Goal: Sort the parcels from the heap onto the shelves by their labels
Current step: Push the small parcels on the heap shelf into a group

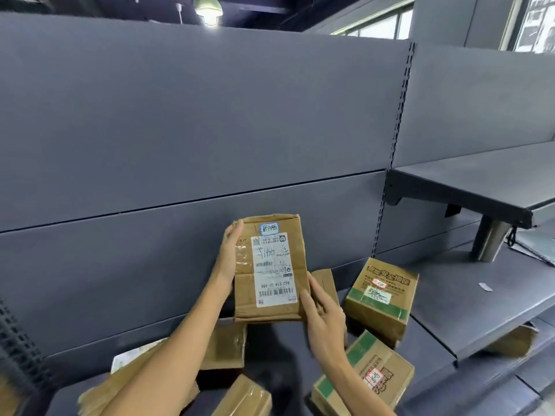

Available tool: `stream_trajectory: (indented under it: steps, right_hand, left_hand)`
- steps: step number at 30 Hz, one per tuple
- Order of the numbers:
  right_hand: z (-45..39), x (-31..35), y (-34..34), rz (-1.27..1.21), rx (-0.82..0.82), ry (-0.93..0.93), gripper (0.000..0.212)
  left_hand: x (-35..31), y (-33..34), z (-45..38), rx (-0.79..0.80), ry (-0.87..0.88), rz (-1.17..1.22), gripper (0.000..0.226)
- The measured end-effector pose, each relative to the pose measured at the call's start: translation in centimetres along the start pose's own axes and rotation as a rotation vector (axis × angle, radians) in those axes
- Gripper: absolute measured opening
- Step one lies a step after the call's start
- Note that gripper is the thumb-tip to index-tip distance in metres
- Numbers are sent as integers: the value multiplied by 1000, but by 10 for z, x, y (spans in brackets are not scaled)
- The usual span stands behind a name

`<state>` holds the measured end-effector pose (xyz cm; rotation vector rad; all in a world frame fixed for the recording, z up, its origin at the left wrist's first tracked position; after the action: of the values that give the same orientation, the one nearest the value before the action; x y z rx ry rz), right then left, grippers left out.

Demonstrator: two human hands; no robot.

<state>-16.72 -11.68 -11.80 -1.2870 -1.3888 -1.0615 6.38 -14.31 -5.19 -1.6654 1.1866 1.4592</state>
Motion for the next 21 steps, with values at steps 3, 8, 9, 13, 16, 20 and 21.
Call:
stream_trajectory:
  steps: [3, 8, 9, 13, 16, 20, 21]
  right_hand:
    - [-3, 11, 7, -18, 32, -38, 41]
    - [-5, 15, 15, -60, 55, -24, 50]
    - [-7, 11, 16, -65, 43, 15, 57]
    - [-14, -17, 33, -278, 183, 269, 95]
    - [-15, -24, 43, -351, 315, 298, 104]
    - [-17, -29, 49, -439, 385, 301, 98]
    - [-17, -30, 51, -453, 393, 302, 97]
  left_hand:
    - [-17, -9, -1, -11, 40, 32, 43]
    - [-33, -24, 7, -110, 106, 66, 33]
    - [-32, -29, 9, -157, 104, 96, 35]
    - [-19, -39, 23, -262, 94, 194, 52]
    - [-12, -39, 30, -233, 123, 199, 55]
    - [-16, -43, 30, -185, 192, 178, 54]
    - [-19, -44, 32, -184, 199, 175, 55]
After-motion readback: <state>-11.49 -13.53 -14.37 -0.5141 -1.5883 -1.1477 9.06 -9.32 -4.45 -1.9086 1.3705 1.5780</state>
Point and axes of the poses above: each hand's wrist, its own z-axis away from the middle knuckle, its own y-axis out of the palm, x = y × z, the point moved 8 cm from there along -z, towards the middle knuckle, and after that the axes turned 6 degrees about y, right-handed, at the moved point
